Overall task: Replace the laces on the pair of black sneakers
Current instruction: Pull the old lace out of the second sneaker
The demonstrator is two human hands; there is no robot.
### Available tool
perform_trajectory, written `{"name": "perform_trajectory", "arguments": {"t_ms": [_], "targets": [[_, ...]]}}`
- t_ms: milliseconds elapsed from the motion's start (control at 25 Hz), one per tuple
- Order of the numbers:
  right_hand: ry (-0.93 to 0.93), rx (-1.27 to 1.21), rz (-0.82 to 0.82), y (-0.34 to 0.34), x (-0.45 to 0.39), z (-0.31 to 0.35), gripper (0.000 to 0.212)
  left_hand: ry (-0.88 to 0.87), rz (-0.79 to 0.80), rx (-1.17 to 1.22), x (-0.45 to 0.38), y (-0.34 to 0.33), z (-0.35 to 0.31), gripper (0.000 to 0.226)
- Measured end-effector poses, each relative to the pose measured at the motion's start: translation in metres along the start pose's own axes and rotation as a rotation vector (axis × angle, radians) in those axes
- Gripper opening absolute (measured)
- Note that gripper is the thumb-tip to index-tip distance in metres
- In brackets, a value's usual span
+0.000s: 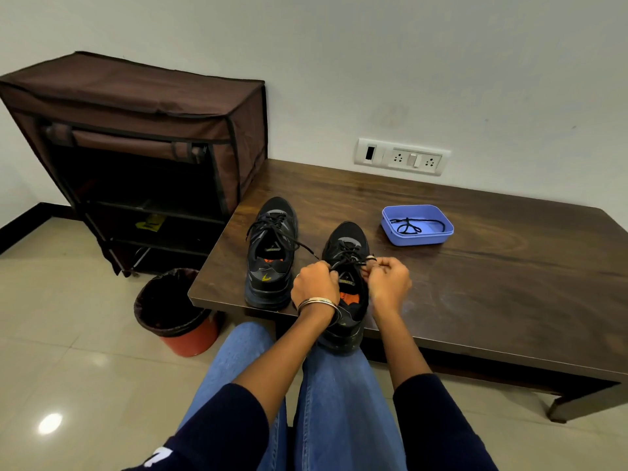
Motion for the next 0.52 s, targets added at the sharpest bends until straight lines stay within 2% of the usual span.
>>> {"name": "perform_trajectory", "arguments": {"t_ms": [40,80,120,160,240,320,400,440,520], "targets": [[-0.16,-0.271,-0.001,0.0,0.001,-0.017,0.012,-0.005,0.003,-0.004,-0.001,-0.001,-0.001,0.027],[-0.262,-0.44,0.017,-0.003,0.003,-0.024,0.014,-0.007,0.007,-0.009,-0.001,-0.002,-0.001,0.026],[-0.307,-0.484,0.046,-0.005,0.004,-0.023,0.016,-0.007,0.006,-0.013,-0.002,-0.003,-0.001,0.026],[-0.288,-0.42,0.091,-0.006,0.002,-0.015,0.018,-0.005,0.003,-0.015,-0.003,-0.003,-0.001,0.025],[-0.093,-0.06,0.206,-0.007,-0.004,0.016,0.022,-0.011,0.003,-0.022,-0.005,-0.005,-0.001,0.024],[0.175,0.47,0.328,-0.023,0.003,0.047,0.025,-0.021,0.008,-0.028,-0.007,-0.007,-0.002,0.024],[0.339,0.998,0.358,-0.041,0.016,0.059,0.026,-0.024,0.013,-0.046,-0.008,-0.008,-0.002,0.024],[0.398,1.152,0.33,-0.046,0.021,0.062,0.026,-0.025,0.016,-0.056,-0.008,-0.009,-0.002,0.024],[0.518,1.247,0.264,-0.053,0.031,0.068,0.023,-0.018,0.025,-0.069,-0.008,-0.011,-0.001,0.025]]}}
Point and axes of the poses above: each hand's wrist, its own x-axis away from the middle knuckle, its own y-axis out of the back of the hand, z = x × y, the point moved 10 cm from there along -x, towards the middle knuckle, and after that the axes turned 9 degrees about z, right-handed, at the moved point
